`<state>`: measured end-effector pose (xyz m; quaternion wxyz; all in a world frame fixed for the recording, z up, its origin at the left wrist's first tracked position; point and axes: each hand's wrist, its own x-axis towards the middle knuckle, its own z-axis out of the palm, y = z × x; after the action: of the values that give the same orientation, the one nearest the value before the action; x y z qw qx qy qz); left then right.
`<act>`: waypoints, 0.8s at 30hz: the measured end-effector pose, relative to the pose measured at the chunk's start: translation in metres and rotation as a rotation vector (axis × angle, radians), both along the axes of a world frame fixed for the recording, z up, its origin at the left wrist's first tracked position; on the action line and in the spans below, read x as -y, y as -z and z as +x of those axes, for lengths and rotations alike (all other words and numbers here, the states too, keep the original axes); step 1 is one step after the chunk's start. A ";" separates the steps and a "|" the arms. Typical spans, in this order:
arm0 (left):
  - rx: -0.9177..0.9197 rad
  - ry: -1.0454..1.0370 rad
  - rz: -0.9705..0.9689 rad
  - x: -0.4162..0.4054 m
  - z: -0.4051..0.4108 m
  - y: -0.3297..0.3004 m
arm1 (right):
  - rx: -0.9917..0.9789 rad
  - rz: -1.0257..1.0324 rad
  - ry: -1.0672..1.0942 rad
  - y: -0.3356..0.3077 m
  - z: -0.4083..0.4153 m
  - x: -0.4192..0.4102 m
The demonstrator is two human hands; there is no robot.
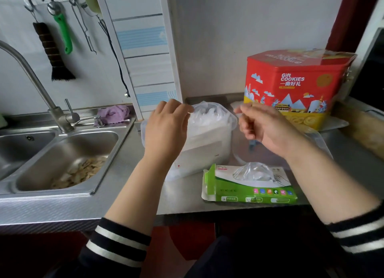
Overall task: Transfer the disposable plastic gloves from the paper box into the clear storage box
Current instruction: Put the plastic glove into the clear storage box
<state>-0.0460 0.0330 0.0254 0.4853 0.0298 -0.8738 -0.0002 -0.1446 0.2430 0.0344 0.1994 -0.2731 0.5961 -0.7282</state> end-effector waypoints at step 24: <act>0.547 0.362 0.563 -0.095 0.003 0.118 | 0.077 -0.183 0.490 0.020 0.011 -0.047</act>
<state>-0.0426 0.1280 -0.0931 0.2009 0.0063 -0.9274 -0.3156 -0.1333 0.2898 0.0141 0.0141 -0.1095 0.5681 -0.8155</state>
